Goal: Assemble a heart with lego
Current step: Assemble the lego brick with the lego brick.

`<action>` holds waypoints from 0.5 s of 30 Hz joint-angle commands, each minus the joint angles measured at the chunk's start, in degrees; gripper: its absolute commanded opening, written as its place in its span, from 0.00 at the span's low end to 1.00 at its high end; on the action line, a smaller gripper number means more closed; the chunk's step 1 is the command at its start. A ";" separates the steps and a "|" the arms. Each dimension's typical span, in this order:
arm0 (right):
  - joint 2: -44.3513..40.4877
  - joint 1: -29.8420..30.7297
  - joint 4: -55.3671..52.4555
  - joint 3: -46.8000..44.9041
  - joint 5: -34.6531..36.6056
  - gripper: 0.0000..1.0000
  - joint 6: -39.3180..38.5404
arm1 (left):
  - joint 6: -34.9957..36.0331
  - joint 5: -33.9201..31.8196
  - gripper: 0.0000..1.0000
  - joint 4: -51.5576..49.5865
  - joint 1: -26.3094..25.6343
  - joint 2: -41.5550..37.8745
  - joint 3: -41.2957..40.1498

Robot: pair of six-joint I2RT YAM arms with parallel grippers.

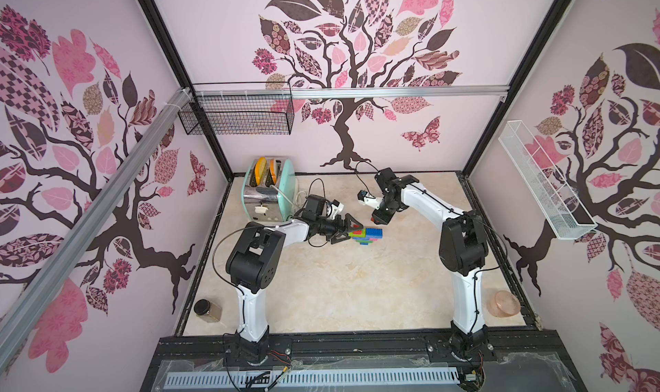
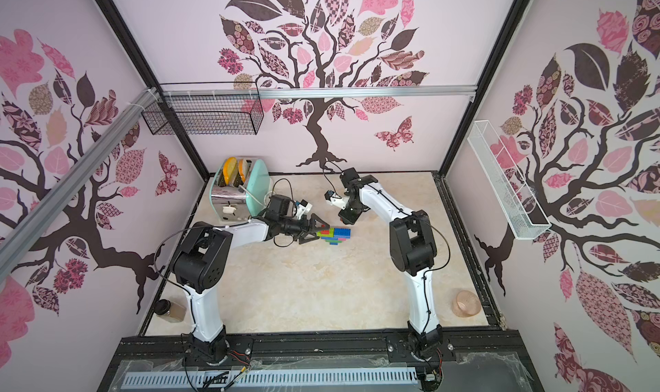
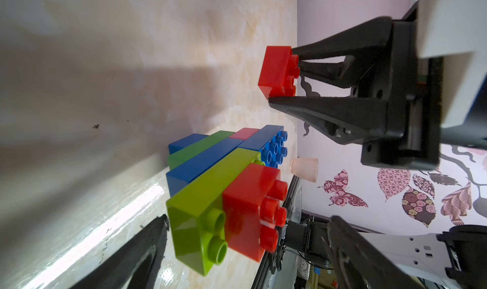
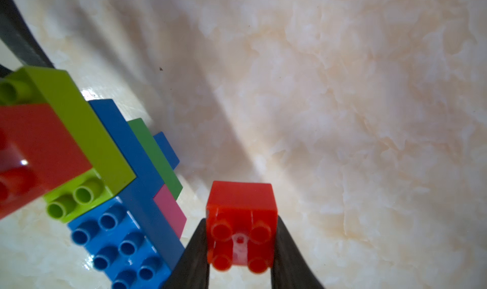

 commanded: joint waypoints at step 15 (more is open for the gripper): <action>-2.16 0.11 -2.46 -3.90 -5.00 0.27 -0.74 | -5.17 3.41 0.94 12.60 -1.06 3.46 -2.22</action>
